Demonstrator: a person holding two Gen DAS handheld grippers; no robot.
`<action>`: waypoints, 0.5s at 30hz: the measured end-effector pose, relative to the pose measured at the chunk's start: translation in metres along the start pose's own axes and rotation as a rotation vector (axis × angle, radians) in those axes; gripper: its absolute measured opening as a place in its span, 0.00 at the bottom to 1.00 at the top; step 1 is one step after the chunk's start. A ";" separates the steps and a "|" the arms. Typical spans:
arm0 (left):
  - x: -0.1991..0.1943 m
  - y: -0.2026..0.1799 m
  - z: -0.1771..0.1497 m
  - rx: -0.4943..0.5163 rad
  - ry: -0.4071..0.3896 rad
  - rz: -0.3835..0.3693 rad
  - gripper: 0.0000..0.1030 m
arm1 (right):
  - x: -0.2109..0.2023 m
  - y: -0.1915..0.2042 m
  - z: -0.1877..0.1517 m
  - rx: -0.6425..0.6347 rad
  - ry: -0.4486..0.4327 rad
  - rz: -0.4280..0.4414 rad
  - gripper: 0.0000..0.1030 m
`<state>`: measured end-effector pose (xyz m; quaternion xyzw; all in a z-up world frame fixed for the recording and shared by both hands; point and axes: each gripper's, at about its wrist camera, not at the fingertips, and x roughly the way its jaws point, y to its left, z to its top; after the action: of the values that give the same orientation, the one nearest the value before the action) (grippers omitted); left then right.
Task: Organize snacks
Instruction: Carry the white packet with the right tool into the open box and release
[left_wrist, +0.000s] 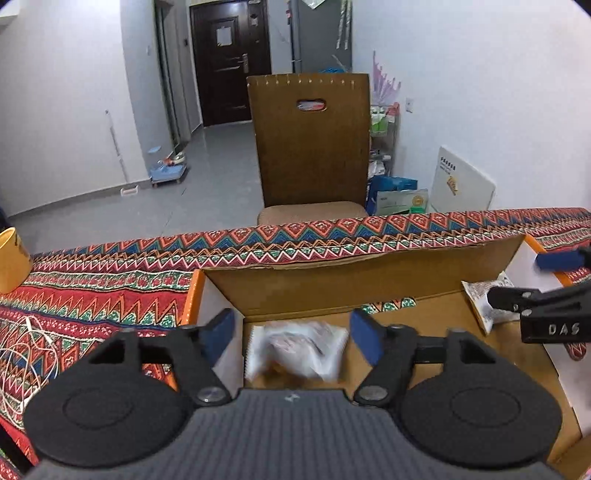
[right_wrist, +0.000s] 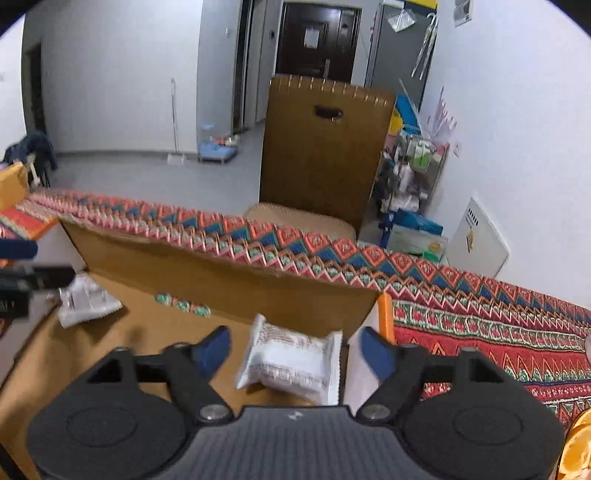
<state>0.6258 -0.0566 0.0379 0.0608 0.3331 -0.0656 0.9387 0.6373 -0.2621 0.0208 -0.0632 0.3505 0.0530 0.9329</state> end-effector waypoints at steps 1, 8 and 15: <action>0.000 0.001 -0.002 0.001 -0.005 -0.003 0.72 | -0.002 0.000 -0.001 -0.001 -0.012 0.006 0.84; -0.042 0.004 0.005 -0.017 -0.039 -0.017 0.79 | -0.028 0.002 0.000 -0.011 -0.052 0.003 0.84; -0.144 -0.003 0.012 -0.013 -0.133 -0.044 0.85 | -0.121 0.010 0.004 -0.040 -0.168 0.028 0.90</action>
<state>0.5221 -0.0493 0.1377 0.0429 0.2715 -0.0880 0.9575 0.5477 -0.2579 0.1029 -0.0722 0.2709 0.0780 0.9567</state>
